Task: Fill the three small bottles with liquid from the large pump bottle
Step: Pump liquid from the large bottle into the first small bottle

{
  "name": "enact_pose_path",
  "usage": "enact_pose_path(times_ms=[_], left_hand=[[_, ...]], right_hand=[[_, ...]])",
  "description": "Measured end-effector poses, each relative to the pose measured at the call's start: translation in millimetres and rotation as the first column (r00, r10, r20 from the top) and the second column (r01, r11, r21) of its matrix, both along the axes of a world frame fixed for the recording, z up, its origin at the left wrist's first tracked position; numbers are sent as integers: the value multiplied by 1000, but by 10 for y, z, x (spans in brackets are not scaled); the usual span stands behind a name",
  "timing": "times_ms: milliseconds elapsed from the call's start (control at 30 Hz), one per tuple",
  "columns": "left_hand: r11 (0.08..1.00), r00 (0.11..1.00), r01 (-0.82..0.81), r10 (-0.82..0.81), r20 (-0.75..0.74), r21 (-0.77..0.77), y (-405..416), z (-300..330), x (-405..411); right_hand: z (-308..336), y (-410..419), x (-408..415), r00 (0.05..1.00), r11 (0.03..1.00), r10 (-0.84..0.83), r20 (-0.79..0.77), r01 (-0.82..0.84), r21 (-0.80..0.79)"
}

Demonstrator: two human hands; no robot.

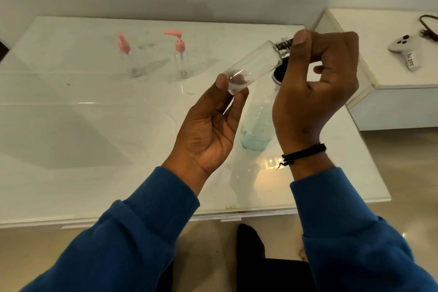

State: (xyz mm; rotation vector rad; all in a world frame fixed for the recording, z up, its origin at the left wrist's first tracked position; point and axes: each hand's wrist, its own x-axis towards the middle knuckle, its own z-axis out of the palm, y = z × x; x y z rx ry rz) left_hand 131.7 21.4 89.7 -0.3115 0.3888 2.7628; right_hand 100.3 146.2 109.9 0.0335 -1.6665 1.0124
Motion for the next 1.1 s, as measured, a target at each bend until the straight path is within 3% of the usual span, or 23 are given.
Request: enact_pose_path(times_ms=[1100], left_hand=[[1000, 1000, -2, 2, -2, 2, -7, -16, -4]], right_hand=[[-1, 13, -9, 1000, 1000, 3, -16, -3, -7]])
